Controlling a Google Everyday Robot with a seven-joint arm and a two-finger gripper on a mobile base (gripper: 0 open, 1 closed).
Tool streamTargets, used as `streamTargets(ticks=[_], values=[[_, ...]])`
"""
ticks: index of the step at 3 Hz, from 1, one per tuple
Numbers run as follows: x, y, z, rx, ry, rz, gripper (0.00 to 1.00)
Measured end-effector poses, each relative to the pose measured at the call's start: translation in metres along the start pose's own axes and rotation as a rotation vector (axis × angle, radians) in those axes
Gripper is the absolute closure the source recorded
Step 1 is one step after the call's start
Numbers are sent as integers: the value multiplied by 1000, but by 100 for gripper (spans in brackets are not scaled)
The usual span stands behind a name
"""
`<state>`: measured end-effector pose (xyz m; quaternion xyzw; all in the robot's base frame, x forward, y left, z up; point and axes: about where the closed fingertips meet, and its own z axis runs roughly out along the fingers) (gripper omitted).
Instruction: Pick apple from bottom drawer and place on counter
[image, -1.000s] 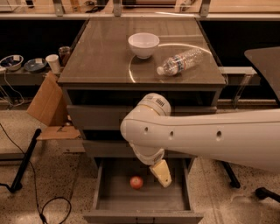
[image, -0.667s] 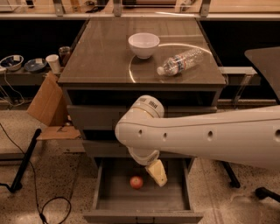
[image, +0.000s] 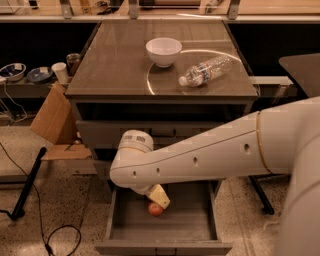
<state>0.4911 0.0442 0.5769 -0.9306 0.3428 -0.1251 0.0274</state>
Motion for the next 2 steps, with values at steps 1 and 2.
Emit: streamTargets(ticks=[1,2], values=[[-11,-33,40,37,40,-87,0],[-15,-58,85,27,67,-148,0]])
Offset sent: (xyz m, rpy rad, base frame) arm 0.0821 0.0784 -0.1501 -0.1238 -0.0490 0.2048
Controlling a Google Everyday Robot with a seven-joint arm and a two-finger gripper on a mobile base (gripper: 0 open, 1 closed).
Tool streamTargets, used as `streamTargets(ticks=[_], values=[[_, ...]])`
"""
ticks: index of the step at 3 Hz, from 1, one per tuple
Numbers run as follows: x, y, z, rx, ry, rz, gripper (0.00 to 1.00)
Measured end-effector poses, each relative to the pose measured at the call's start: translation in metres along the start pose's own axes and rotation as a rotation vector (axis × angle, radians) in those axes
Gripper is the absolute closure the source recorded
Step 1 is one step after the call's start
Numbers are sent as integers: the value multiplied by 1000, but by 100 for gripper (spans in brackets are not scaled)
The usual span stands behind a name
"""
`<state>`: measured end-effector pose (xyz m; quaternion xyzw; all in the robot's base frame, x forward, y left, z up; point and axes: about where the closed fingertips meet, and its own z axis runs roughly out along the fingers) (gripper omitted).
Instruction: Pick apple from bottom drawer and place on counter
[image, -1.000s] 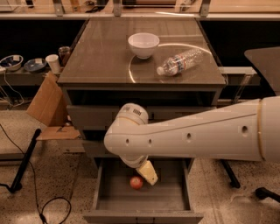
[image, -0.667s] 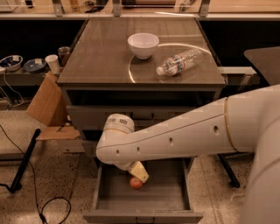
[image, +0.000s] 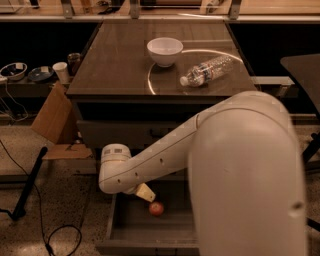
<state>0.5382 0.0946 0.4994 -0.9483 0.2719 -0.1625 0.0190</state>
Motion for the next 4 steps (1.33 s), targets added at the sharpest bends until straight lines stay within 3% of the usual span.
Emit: streamTargets(ticks=[1,2,3,4], values=[[-4,-8,52,-28,-15,-42,0],[-13,4,99,-49,-44,-72,0],[-23,17,142,-51,-59,-77,0],[-25,22,180,-22,-57,-54,0]])
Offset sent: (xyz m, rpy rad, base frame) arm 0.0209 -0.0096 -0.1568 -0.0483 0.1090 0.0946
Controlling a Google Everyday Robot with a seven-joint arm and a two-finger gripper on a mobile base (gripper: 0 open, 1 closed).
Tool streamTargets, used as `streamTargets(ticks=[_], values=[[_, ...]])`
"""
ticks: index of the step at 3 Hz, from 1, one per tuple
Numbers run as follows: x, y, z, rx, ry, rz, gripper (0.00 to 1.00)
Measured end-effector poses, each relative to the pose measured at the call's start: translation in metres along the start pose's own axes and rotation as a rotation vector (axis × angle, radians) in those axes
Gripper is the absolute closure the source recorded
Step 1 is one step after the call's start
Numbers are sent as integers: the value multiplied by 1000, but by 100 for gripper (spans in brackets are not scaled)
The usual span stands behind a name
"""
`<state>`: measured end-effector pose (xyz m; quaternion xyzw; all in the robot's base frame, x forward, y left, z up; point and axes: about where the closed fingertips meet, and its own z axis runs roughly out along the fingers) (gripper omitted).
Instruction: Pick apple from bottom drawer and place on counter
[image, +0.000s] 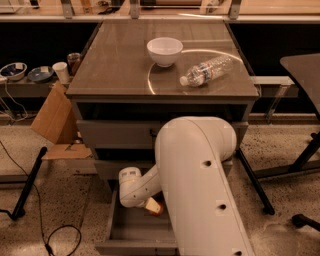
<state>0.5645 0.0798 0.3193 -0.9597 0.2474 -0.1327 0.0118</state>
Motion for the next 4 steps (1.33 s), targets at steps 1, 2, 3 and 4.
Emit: streamTargets(ticks=[1,2,3,4], values=[[5,-5,40,45,-5,26,0],[11,-19,90,74,-22,56,0],[8,-22,124,81,-34,72,0],[4,-21,156,83,-46,97,0]])
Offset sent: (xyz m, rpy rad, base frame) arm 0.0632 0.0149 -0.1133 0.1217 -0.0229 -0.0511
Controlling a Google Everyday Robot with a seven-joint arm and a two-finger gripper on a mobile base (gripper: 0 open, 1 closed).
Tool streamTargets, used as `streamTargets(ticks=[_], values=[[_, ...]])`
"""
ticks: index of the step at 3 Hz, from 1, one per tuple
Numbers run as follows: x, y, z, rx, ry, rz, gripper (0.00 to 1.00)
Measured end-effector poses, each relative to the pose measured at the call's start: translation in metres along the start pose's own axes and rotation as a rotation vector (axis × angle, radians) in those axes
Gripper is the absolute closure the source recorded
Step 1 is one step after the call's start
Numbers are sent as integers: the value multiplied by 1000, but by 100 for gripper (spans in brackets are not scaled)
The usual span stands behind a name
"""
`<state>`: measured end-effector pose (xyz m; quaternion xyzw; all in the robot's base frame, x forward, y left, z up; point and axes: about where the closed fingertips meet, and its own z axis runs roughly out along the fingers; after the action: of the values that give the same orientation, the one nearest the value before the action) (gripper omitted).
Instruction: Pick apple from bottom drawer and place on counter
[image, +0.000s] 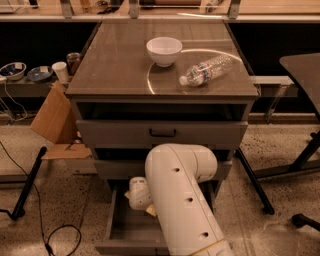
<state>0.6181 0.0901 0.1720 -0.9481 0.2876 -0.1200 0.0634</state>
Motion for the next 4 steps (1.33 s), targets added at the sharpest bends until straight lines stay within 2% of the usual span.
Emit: streamTargets(ticks=[1,2,3,4], values=[[4,20,32,-12,-4,44,0],[14,45,50,-30,16,73,0],[25,55,51,-46,36,92,0],[33,61,48,-50,51,109,19]])
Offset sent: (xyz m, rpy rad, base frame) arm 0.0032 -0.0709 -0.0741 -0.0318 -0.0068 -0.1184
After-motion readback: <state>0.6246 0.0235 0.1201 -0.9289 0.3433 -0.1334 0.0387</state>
